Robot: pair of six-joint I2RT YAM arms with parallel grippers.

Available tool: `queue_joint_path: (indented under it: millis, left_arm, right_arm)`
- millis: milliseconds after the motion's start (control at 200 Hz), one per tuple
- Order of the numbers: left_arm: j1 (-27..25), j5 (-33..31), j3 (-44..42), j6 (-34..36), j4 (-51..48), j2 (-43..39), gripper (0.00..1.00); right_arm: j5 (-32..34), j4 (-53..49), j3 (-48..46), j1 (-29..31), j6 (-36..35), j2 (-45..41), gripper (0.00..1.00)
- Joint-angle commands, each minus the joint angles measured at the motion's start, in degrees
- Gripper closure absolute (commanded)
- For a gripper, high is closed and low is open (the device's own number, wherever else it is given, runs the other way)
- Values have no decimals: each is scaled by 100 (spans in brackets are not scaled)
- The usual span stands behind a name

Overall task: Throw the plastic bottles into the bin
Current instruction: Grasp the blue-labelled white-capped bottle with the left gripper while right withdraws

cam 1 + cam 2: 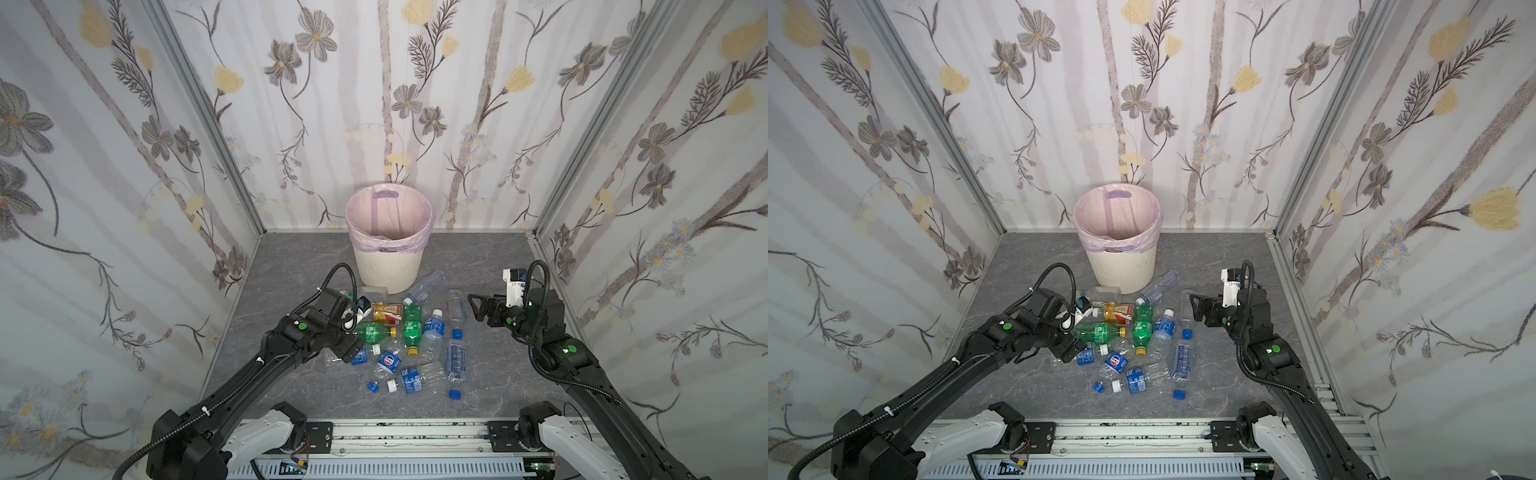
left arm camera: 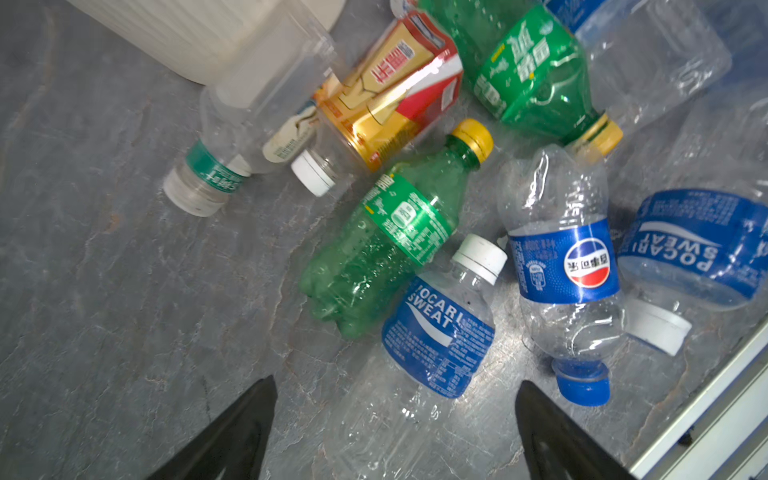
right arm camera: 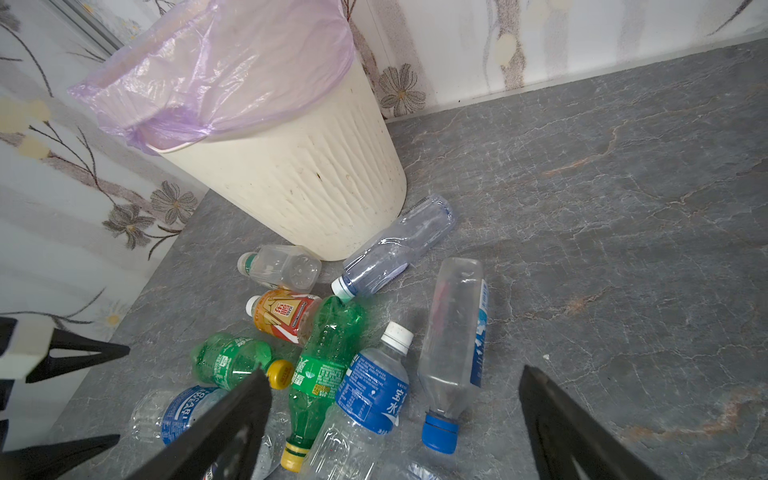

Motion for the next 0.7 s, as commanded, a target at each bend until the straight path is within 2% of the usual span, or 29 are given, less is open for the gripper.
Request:
queue_joint_path:
  millis: [0, 235, 385, 565, 695]
  left_arm:
    - [-254, -295, -181, 205, -124, 150, 9]
    - [-498, -598, -300, 347, -94, 529, 9]
    - [-633, -1110, -366, 278, -54, 828, 10]
    - [-659, -1000, -408, 148, 18, 1079, 15]
    - [-777, -1162, -543, 138, 131, 1273, 16]
  right_arm:
    - [2, 287, -42, 1, 62, 43, 7]
    - [-90, 445, -113, 0, 175, 78, 7]
    - [-98, 458, -169, -1, 166, 35, 7]
    - [-124, 485, -295, -8, 163, 3, 7]
    - [-125, 473, -341, -16, 146, -69, 7]
